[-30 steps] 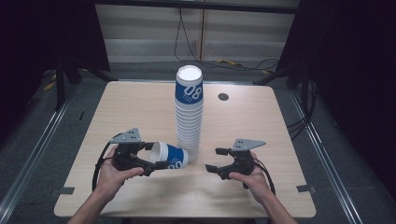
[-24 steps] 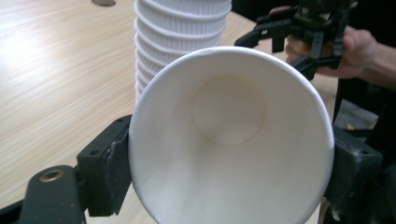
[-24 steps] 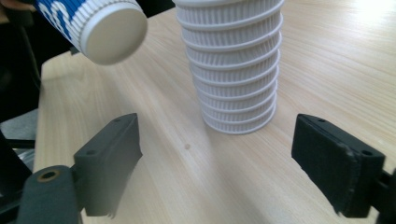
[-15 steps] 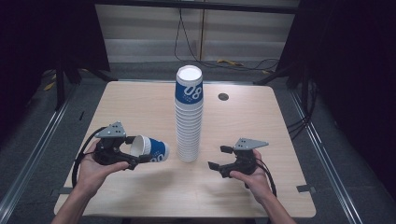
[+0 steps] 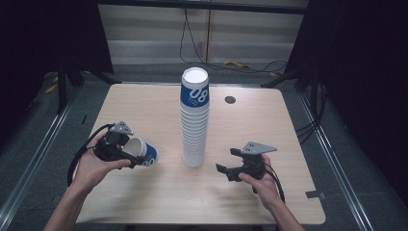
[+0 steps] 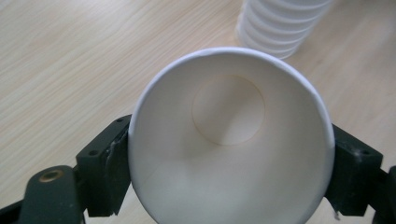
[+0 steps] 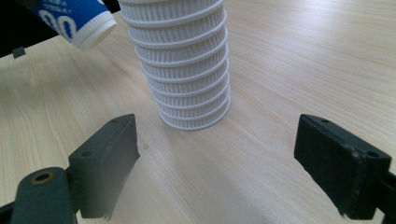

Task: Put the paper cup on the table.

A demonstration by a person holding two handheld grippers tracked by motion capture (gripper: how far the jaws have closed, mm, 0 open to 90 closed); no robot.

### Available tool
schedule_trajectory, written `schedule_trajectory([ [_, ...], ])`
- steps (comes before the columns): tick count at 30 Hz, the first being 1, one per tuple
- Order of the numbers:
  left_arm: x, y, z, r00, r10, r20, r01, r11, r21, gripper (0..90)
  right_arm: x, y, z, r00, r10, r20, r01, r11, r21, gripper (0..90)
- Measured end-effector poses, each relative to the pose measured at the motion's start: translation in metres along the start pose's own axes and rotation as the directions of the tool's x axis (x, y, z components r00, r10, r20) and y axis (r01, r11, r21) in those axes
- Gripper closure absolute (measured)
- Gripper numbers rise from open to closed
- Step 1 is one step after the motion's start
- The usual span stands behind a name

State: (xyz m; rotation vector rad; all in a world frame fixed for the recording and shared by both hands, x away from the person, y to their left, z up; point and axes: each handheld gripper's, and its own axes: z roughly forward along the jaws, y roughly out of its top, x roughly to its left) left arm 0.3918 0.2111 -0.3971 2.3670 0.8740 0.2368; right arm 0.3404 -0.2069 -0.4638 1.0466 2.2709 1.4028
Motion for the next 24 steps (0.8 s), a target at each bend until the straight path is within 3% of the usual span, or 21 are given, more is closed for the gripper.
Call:
schedule_trajectory([
  [2, 0.007, 0.001, 0.002, 0.9999, -0.016, 0.007, 0.016, 0.9997, 0.019, 17.0, 0.000, 0.000, -0.001, 1.0000, -0.003, 0.000, 0.003, 1.000, 0.000, 13.8],
  [4, 0.011, 0.002, 0.002, 0.9999, -0.007, -0.009, 0.007, 0.9985, 0.055, 16.7, 0.000, 0.000, 0.000, 1.0000, 0.000, -0.006, 0.000, 1.000, 0.008, 13.7],
  [8, 0.018, 0.004, 0.001, 0.9992, -0.025, -0.031, 0.027, 0.9957, 0.089, 16.7, 0.001, -0.002, 0.002, 0.9999, -0.004, -0.016, 0.005, 1.000, 0.026, 13.8],
  [11, 0.027, 0.007, 0.002, 0.9985, -0.035, -0.043, 0.040, 0.9903, 0.133, 16.6, 0.002, -0.002, 0.003, 0.9997, -0.005, -0.024, 0.006, 1.000, 0.028, 13.8],
  [15, 0.037, 0.010, 0.004, 0.9927, -0.054, -0.108, 0.071, 0.9844, 0.161, 16.6, 0.002, -0.002, 0.004, 0.9996, -0.004, -0.026, 0.005, 1.000, 0.027, 13.8],
  [19, 0.045, 0.011, 0.017, 0.9913, -0.064, -0.115, 0.091, 0.9652, 0.245, 16.6, 0.001, -0.002, 0.004, 0.9997, 0.001, -0.026, 0.000, 1.000, 0.027, 13.8],
  [22, 0.052, 0.013, 0.020, 0.9893, -0.068, -0.129, 0.099, 0.9626, 0.252, 16.6, 0.002, -0.002, 0.004, 0.9996, -0.001, -0.029, 0.002, 1.000, 0.030, 13.8],
  [24, 0.054, 0.014, 0.024, 0.9859, -0.062, -0.156, 0.103, 0.9558, 0.275, 16.5, 0.002, -0.002, 0.004, 0.9996, -0.001, -0.029, 0.002, 1.000, 0.029, 13.8],
])
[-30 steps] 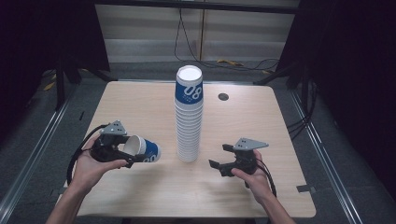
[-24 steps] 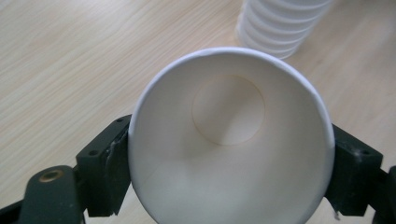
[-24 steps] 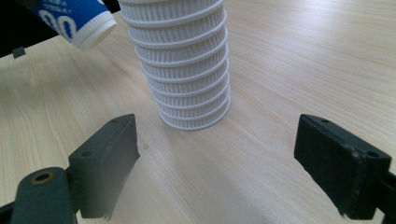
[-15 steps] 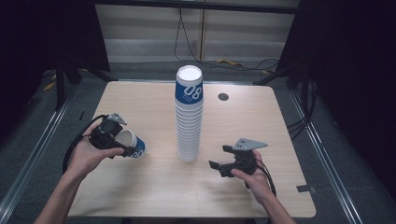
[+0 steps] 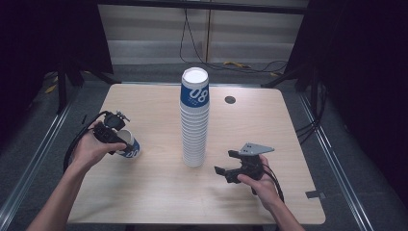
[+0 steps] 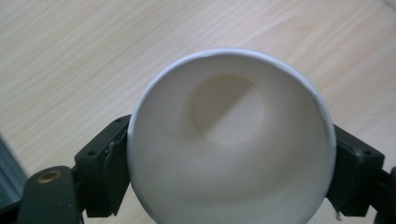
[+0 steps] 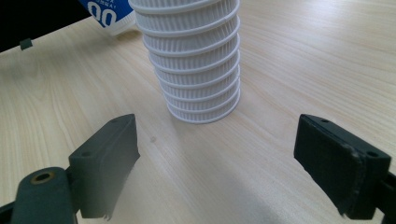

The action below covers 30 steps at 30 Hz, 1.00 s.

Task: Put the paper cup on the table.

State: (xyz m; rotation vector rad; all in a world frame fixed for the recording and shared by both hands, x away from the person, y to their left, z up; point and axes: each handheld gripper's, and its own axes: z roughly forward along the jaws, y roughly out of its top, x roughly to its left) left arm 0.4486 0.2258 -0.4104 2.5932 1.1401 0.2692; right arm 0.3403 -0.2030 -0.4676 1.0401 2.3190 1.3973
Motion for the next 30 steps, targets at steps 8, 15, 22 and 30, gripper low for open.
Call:
schedule_trajectory([
  [8, 0.003, 0.009, 0.012, 0.9997, 0.012, -0.020, -0.011, 0.9982, 0.059, 15.5, 0.000, 0.000, 0.000, 1.0000, 0.001, 0.004, -0.001, 1.000, -0.002, 13.8],
  [15, 0.002, 0.016, 0.019, 0.9990, 0.029, -0.034, -0.027, 0.9976, 0.064, 14.0, 0.000, 0.000, 0.000, 1.0000, -0.003, 0.000, 0.003, 1.000, -0.001, 13.7],
  [22, 0.002, 0.017, 0.027, 0.9993, 0.016, -0.034, -0.014, 0.9977, 0.067, 13.4, -0.001, 0.000, -0.002, 1.0000, 0.004, 0.004, -0.004, 1.000, -0.009, 13.8],
  [30, 0.006, 0.005, 0.031, 0.9998, 0.017, -0.010, -0.016, 0.9996, 0.024, 13.6, 0.000, 0.001, -0.001, 1.0000, 0.000, 0.002, 0.000, 1.000, -0.010, 13.8],
])
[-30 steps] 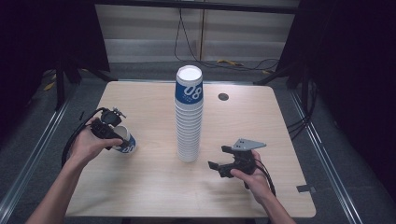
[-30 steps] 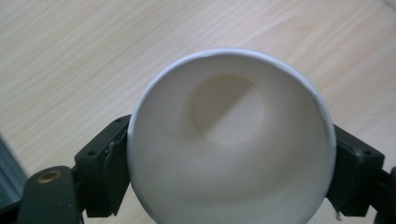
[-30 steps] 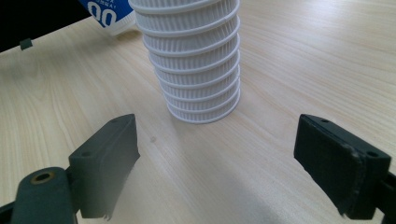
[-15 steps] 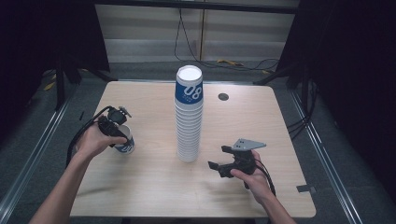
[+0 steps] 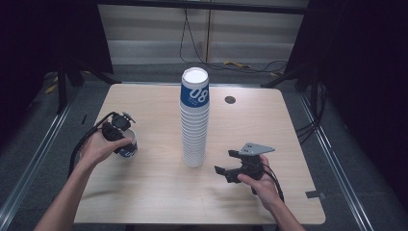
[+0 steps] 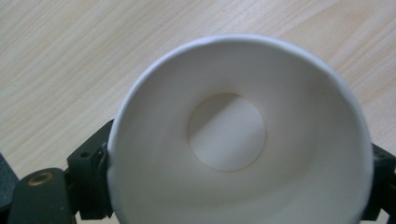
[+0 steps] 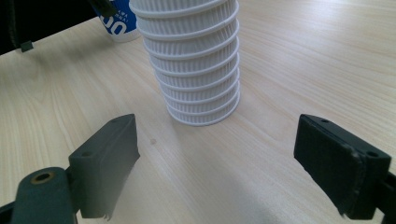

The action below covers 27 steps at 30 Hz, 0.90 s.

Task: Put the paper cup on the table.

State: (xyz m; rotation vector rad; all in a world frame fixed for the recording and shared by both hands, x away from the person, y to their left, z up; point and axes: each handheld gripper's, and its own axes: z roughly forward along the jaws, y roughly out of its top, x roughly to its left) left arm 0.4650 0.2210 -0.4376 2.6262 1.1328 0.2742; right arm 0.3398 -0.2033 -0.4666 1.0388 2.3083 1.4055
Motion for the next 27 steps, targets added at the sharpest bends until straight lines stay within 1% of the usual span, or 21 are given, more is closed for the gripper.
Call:
schedule_trajectory([
  [1, 0.000, -0.001, 0.000, 0.9999, -0.013, 0.000, 0.013, 0.9998, -0.016, 14.1, 0.000, 0.000, 0.000, 1.0000, 0.000, 0.000, 0.000, 1.000, -0.001, 13.8],
  [4, 0.002, -0.007, 0.000, 1.0000, -0.007, 0.001, 0.007, 0.9989, -0.047, 14.2, 0.000, 0.001, -0.001, 1.0000, -0.005, 0.000, 0.005, 1.000, -0.006, 13.8],
  [6, 0.000, -0.012, 0.001, 1.0000, -0.005, 0.004, 0.006, 0.9966, -0.083, 14.2, -0.001, 0.001, -0.001, 1.0000, -0.002, 0.000, 0.002, 1.000, -0.006, 13.8],
  [7, 0.000, -0.014, 0.001, 1.0000, -0.006, 0.004, 0.007, 0.9961, -0.088, 14.1, -0.001, 0.001, -0.001, 1.0000, -0.002, 0.001, 0.002, 1.000, -0.006, 13.8],
  [8, 0.000, -0.016, 0.001, 0.9998, -0.015, 0.009, 0.016, 0.9952, -0.096, 14.2, 0.000, 0.000, -0.001, 1.0000, -0.002, -0.002, 0.002, 1.000, -0.005, 13.8],
  [10, 0.000, -0.020, 0.002, 0.9999, -0.010, 0.004, 0.011, 0.9931, -0.117, 14.2, 0.000, 0.000, -0.001, 1.0000, 0.000, 0.000, 0.000, 1.000, -0.002, 13.8],
  [11, 0.000, -0.022, 0.002, 0.9998, -0.019, 0.007, 0.020, 0.9913, -0.130, 14.2, 0.000, 0.000, -0.001, 1.0000, -0.001, -0.001, 0.001, 1.000, -0.001, 13.8],
  [12, -0.001, -0.023, 0.004, 0.9998, -0.022, 0.004, 0.022, 0.9908, -0.134, 14.4, 0.000, 0.000, -0.001, 1.0000, -0.002, -0.002, 0.002, 1.000, -0.001, 13.8],
  [14, -0.002, -0.027, 0.010, 0.9997, -0.019, 0.014, 0.020, 0.9930, -0.116, 15.6, 0.001, 0.001, -0.001, 1.0000, -0.005, -0.004, 0.005, 1.000, -0.004, 13.8],
  [15, -0.001, -0.029, 0.011, 0.9999, -0.014, 0.009, 0.015, 0.9923, -0.123, 13.2, 0.001, 0.001, -0.001, 1.0000, -0.006, -0.003, 0.006, 1.000, -0.005, 13.8],
  [16, -0.001, -0.031, 0.012, 0.9998, -0.019, 0.007, 0.020, 0.9911, -0.131, 12.2, 0.001, 0.001, -0.001, 1.0000, -0.003, -0.002, 0.003, 1.000, -0.004, 13.8],
  [17, 0.000, -0.035, 0.011, 0.9995, -0.031, 0.008, 0.032, 0.9868, -0.159, 14.1, 0.000, 0.001, -0.001, 1.0000, -0.003, -0.002, 0.003, 1.000, -0.006, 13.8],
  [18, 0.000, -0.035, 0.011, 0.9995, -0.031, 0.008, 0.032, 0.9868, -0.159, 16.6, 0.000, 0.001, -0.001, 1.0000, -0.003, -0.002, 0.003, 1.000, -0.006, 13.8],
  [22, 0.003, -0.044, 0.012, 0.9985, -0.055, 0.009, 0.055, 0.9791, -0.196, 16.4, 0.001, 0.001, -0.001, 1.0000, -0.003, -0.003, 0.003, 1.000, -0.003, 13.8],
  [24, 0.004, -0.050, 0.014, 0.9970, -0.075, 0.018, 0.077, 0.9739, -0.214, 16.3, 0.001, 0.001, -0.001, 1.0000, -0.003, -0.004, 0.003, 1.000, -0.005, 13.8],
  [25, 0.005, -0.053, 0.015, 0.9964, -0.080, 0.025, 0.084, 0.9736, -0.212, 16.3, 0.001, 0.001, -0.001, 1.0000, -0.003, -0.004, 0.003, 1.000, -0.005, 13.8],
  [26, 0.005, -0.055, 0.015, 0.9963, -0.084, 0.021, 0.086, 0.9715, -0.221, 16.3, 0.001, 0.001, -0.002, 1.0000, -0.004, -0.001, 0.004, 1.000, -0.007, 13.8],
  [27, 0.005, -0.057, 0.015, 0.9949, -0.097, 0.026, 0.101, 0.9672, -0.233, 16.3, 0.001, 0.001, -0.002, 1.0000, -0.004, -0.001, 0.004, 1.000, -0.007, 13.8],
])
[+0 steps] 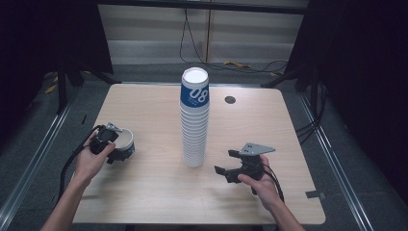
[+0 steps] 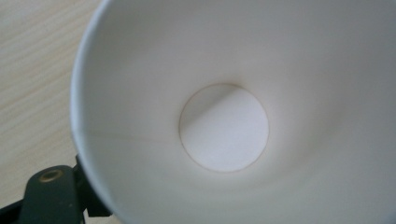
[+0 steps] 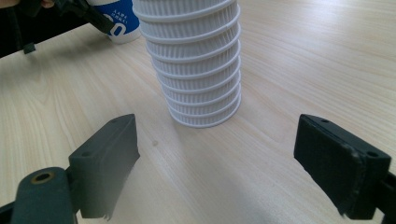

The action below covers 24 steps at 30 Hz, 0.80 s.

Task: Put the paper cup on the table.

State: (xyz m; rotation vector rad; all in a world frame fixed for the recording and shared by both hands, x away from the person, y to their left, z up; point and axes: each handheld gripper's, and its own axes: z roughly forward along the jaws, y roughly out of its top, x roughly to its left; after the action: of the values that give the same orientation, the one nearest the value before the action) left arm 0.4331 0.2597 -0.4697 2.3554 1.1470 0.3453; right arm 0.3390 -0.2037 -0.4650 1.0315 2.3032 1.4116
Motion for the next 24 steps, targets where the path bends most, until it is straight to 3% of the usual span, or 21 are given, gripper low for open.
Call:
schedule_trajectory([
  [7, -0.004, -0.013, -0.008, 0.9999, -0.014, 0.006, 0.014, 0.9983, -0.057, 16.2, 0.000, 0.000, 0.000, 1.0000, 0.003, 0.000, -0.003, 1.000, -0.001, 13.8],
  [9, -0.008, -0.018, -0.008, 0.9995, -0.016, -0.026, 0.014, 0.9963, -0.085, 16.4, 0.000, 0.000, -0.001, 1.0000, 0.001, 0.003, -0.001, 1.000, -0.004, 13.8],
  [11, -0.011, -0.022, -0.010, 0.9982, 0.017, -0.057, -0.021, 0.9969, -0.076, 16.3, 0.000, 0.000, -0.002, 1.0000, 0.005, 0.005, -0.005, 1.000, -0.008, 13.8],
  [12, -0.012, -0.024, -0.011, 0.9982, 0.006, -0.060, -0.011, 0.9965, -0.082, 16.3, -0.001, 0.000, -0.002, 1.0000, 0.004, 0.006, -0.004, 1.000, -0.010, 13.8],
  [15, -0.013, -0.031, -0.016, 0.9968, -0.076, -0.025, 0.073, 0.9912, -0.111, 16.4, -0.001, 0.001, -0.004, 0.9999, 0.004, 0.014, -0.004, 1.000, -0.013, 13.8],
  [18, -0.016, -0.039, -0.022, 0.9957, -0.087, -0.032, 0.082, 0.9880, -0.131, 16.0, -0.001, 0.001, -0.005, 0.9999, 0.007, 0.016, -0.006, 1.000, -0.016, 13.8],
  [21, -0.019, -0.048, -0.029, 0.9920, -0.120, -0.039, 0.110, 0.9758, -0.189, 15.8, -0.001, 0.001, -0.005, 0.9999, 0.008, 0.014, -0.008, 1.000, -0.015, 13.8],
  [24, -0.026, -0.053, -0.033, 0.9919, -0.127, -0.012, 0.122, 0.9732, -0.195, 15.9, 0.000, 0.001, -0.004, 0.9999, 0.006, 0.011, -0.006, 1.000, -0.010, 13.8],
])
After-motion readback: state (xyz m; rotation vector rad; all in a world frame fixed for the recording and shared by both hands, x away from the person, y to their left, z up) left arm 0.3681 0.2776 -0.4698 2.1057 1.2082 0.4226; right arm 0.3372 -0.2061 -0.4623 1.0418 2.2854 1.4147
